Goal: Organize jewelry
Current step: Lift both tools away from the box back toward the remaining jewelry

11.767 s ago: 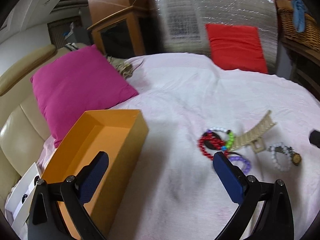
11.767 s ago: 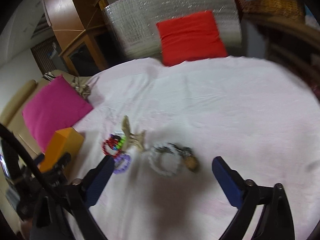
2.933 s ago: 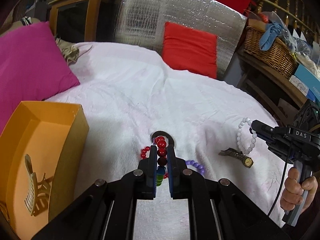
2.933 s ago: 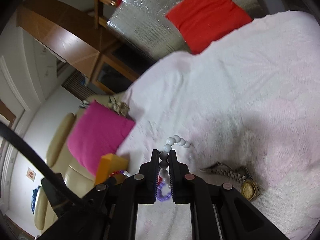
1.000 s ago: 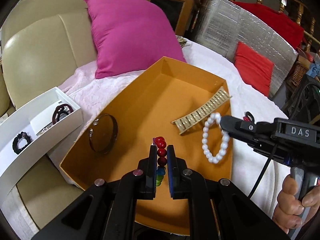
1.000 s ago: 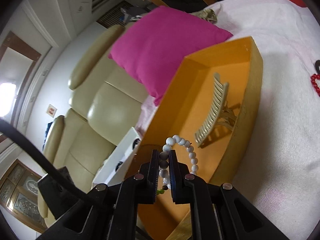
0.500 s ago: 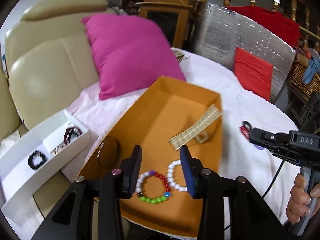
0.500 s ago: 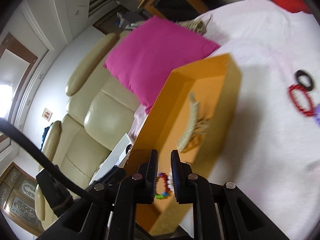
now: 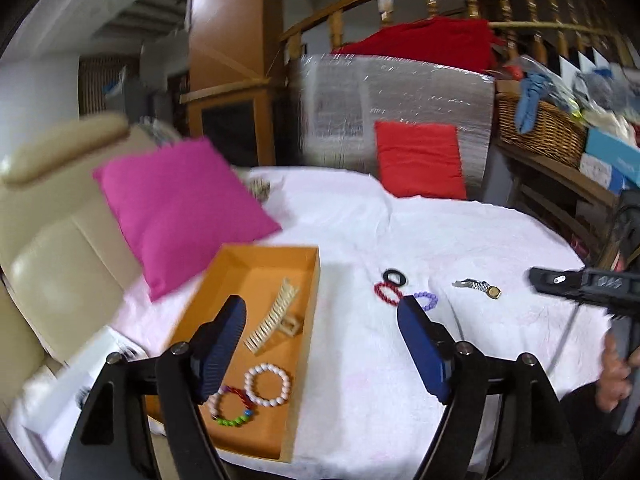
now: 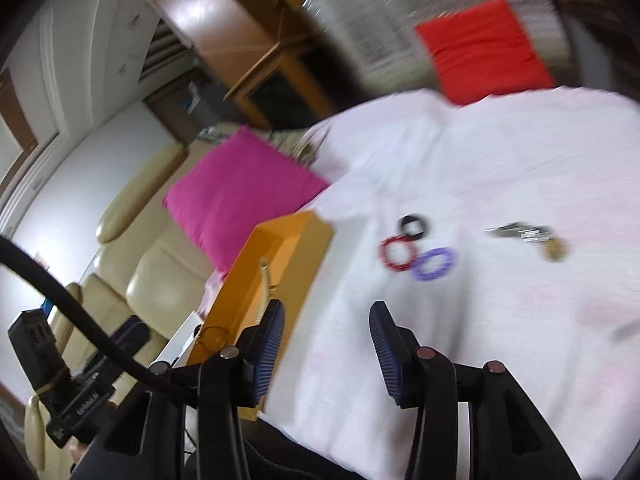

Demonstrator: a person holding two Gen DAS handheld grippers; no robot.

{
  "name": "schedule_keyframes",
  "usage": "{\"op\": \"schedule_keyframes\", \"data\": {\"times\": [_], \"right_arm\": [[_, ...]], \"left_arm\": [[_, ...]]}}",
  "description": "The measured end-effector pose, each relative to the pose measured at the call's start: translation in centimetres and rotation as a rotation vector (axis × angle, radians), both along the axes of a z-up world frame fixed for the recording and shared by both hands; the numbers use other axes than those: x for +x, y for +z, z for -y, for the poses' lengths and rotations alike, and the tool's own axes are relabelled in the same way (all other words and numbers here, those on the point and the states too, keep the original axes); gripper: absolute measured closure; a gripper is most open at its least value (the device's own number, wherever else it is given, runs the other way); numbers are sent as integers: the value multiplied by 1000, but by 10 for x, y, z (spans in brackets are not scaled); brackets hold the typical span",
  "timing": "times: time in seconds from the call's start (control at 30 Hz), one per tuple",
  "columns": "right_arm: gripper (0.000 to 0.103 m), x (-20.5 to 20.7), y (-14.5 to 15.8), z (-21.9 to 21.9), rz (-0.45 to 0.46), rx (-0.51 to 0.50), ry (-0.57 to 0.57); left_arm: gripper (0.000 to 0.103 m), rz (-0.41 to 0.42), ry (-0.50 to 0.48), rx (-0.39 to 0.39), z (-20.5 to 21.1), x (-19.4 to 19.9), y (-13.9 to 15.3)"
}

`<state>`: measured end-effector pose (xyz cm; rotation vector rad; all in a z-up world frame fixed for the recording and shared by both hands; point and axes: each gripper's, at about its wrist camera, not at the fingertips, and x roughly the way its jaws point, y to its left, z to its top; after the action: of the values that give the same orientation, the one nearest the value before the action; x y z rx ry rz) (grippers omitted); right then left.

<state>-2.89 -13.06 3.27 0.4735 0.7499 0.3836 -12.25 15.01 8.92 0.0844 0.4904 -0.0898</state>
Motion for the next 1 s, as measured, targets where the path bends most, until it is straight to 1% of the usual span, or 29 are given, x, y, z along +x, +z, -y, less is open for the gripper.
{"op": "schedule_keyframes", "data": {"times": [0.1,0.17,0.27,0.37,0.43,0.47,0.5,0.53,0.57,0.63,0.7,0.73,0.8,0.9,0.97,1.0], "right_arm": [[56,-30,25,34,39,-40,-71],[56,-56,48,59,86,-58,-133],[55,-97,87,95,165,-47,-226],[55,-138,129,122,260,-38,-305],[55,-169,159,134,340,-31,-341],[49,-185,174,139,384,-30,-357],[46,-202,190,143,435,-30,-371],[39,-217,204,146,481,-30,-381],[35,-232,218,147,527,-27,-393],[35,-260,245,150,600,-16,-412],[35,-278,265,148,651,-4,-406],[35,-283,272,145,667,0,-400],[34,-291,284,136,691,-3,-380],[34,-297,291,119,709,-32,-344],[32,-298,291,106,710,-52,-315],[31,-295,288,99,705,-62,-302]], "left_arm": [[16,63,16,49,7,-23,24],[15,98,25,68,10,-36,37],[15,151,25,91,14,-59,61],[14,195,11,74,16,-84,88],[14,240,-7,39,13,-105,110],[14,269,-9,29,13,-115,120],[13,315,-9,27,13,-128,135],[9,346,-7,32,14,-136,144],[8,387,-3,43,17,-147,158],[6,444,-15,58,21,-161,178],[5,502,-52,79,31,-173,200],[5,516,-68,90,36,-175,209],[5,533,-99,113,48,-177,228],[5,549,-130,103,57,-173,248],[5,547,-144,84,61,-165,253],[3,539,-146,72,62,-160,250]]}}
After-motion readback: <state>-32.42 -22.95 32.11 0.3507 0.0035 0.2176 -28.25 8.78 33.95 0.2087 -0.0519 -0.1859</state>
